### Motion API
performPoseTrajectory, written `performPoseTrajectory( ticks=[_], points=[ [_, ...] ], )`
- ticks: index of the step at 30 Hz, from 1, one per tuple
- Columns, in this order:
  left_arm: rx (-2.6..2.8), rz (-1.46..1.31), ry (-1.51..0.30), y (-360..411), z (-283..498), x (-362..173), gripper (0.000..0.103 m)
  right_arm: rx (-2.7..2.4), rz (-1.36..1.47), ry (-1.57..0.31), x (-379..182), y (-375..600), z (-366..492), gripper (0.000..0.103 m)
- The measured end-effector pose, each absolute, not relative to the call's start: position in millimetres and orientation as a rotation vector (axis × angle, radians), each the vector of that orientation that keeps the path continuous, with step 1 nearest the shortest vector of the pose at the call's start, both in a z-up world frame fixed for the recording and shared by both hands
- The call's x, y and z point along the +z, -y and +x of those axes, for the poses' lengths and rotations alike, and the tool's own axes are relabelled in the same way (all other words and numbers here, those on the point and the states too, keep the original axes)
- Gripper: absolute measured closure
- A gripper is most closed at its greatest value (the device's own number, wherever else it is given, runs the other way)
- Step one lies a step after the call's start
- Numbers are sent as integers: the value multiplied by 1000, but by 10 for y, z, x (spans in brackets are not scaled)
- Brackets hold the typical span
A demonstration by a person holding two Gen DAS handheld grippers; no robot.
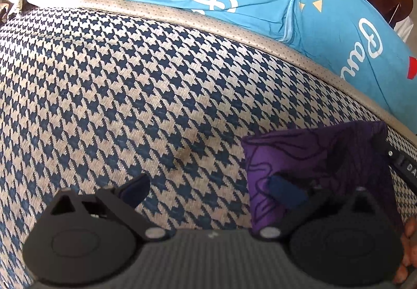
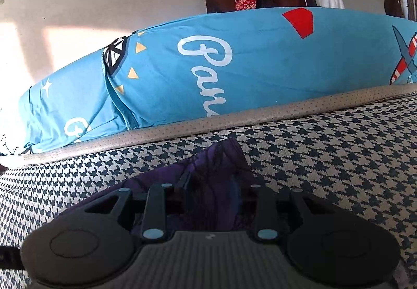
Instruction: Fold clothes
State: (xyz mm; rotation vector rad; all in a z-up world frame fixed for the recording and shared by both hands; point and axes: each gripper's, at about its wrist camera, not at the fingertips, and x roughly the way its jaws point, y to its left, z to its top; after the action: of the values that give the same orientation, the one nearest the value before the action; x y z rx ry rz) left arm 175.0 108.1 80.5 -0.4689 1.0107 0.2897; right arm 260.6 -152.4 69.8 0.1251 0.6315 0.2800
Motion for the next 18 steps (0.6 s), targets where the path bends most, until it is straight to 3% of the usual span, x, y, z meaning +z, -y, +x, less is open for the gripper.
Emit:
performPoseTrajectory(
  ticks=[18],
  points=[
    [285,-395,-956,-976,1805,930,0,209,174,-689,1038,2254,1763,72]
  ],
)
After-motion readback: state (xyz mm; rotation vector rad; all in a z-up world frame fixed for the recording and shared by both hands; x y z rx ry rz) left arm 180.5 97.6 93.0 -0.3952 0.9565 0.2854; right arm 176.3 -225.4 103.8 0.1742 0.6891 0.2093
